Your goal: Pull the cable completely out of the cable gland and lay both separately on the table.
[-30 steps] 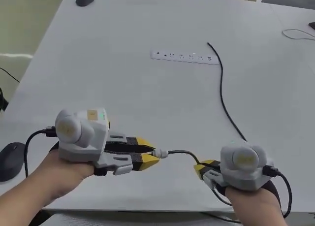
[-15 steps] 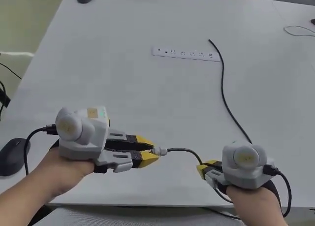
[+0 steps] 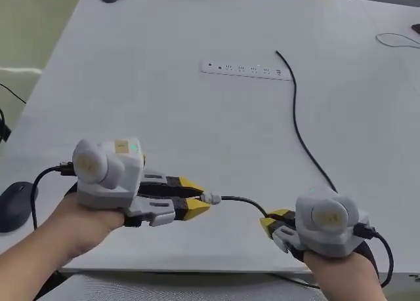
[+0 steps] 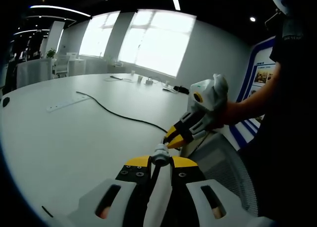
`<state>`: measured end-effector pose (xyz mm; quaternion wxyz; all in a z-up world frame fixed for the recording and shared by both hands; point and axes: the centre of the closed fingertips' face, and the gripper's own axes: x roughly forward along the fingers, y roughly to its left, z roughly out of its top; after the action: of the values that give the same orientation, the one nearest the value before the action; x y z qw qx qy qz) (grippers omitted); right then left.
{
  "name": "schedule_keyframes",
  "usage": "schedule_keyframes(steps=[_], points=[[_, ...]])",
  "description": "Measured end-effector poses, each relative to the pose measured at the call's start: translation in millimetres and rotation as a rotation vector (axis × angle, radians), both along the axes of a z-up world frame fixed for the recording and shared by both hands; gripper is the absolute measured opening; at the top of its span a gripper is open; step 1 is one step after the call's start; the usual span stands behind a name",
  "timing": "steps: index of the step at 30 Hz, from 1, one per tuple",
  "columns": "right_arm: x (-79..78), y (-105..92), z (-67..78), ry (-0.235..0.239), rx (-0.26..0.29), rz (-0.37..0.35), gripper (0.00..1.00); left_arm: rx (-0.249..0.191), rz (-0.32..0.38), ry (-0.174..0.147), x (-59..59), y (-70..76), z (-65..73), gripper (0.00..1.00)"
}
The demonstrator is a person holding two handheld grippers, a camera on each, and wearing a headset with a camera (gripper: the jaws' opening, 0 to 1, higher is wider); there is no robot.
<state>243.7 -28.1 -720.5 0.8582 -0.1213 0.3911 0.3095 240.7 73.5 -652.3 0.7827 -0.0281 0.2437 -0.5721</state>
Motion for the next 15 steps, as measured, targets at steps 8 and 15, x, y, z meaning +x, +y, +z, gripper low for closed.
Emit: schedule_keyframes(steps=[8, 15], points=[[4.1, 25.5, 33.7, -0.122, -0.06, 0.183, 0.16, 0.008, -0.006, 0.001, -2.6, -1.5, -1.6, 0.15], [5.2, 58.4, 51.3, -0.186, -0.091, 0.332, 0.17, 0.01, -0.009, 0.003, -1.5, -2.3, -2.0, 0.15]])
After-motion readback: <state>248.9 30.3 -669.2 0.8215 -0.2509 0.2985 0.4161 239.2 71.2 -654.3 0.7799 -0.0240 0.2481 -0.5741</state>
